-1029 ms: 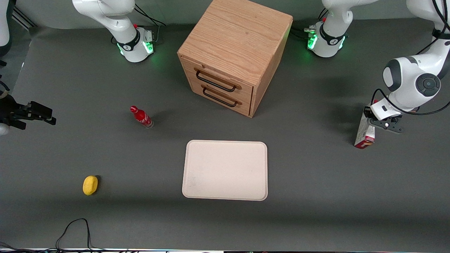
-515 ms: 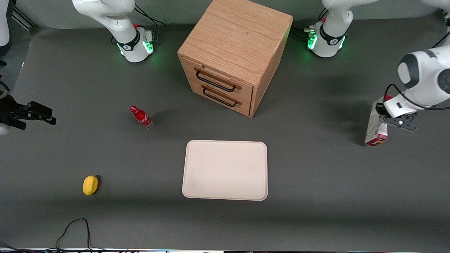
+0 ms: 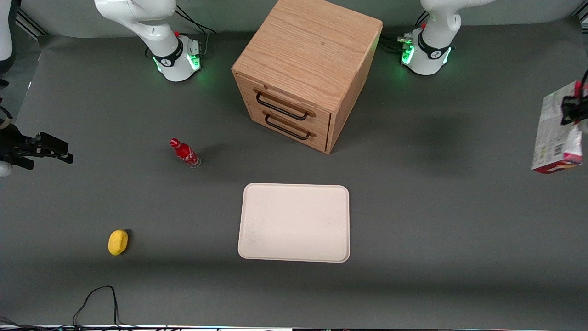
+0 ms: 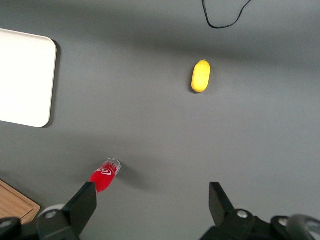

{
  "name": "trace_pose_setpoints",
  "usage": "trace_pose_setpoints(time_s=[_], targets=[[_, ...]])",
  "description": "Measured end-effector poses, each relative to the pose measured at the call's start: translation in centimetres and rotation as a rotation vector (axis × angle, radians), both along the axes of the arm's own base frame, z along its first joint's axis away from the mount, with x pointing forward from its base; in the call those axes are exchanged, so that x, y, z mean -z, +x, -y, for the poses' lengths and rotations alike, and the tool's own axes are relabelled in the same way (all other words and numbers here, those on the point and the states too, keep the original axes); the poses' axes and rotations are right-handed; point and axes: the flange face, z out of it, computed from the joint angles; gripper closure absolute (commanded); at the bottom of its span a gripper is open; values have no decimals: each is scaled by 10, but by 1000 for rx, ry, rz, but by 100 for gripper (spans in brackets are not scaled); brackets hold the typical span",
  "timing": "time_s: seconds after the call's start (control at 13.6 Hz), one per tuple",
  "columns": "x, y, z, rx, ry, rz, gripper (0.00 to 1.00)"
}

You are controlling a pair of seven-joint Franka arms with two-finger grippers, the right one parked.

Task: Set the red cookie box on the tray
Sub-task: 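Close the left gripper on the box's end and lift it upright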

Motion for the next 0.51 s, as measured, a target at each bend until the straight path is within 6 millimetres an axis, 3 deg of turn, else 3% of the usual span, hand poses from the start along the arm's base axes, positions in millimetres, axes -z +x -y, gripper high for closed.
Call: trace_pose_setpoints(time_s=[0.22, 0.37, 0.51], targets=[[-60, 1, 12, -13, 1, 1, 100], [-67, 12, 31, -39, -14, 2, 100], [-54, 31, 71, -90, -33, -6, 100]])
